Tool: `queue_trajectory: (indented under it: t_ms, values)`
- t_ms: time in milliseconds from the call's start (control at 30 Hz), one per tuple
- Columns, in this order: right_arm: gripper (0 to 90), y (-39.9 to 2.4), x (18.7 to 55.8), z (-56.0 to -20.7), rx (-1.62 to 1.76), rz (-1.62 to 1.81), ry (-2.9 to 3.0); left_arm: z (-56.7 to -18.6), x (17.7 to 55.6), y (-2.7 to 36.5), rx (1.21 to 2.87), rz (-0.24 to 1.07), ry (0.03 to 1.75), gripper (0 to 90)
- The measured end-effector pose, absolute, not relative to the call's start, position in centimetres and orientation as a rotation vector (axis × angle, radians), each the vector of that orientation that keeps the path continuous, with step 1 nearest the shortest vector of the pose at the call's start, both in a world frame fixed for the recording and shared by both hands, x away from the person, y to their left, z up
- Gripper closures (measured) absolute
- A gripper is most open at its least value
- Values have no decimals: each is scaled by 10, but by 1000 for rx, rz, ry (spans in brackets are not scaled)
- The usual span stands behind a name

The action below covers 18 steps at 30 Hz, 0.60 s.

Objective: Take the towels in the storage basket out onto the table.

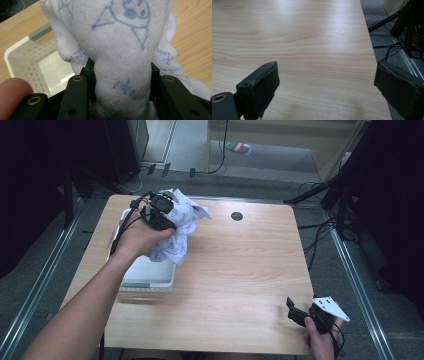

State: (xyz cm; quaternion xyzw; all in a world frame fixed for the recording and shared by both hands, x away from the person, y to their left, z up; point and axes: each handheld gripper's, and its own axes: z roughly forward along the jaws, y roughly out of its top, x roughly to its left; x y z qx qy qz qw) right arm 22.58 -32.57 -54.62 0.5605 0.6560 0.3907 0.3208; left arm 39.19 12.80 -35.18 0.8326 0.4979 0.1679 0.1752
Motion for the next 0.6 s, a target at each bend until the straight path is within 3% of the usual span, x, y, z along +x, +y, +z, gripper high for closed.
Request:
queue_trajectory:
  t_ms: [600]
  values:
    - [59, -326, 226, -546, 1471, 1036, 1727, -360, 392, 76, 2399, 436, 1324, 604]
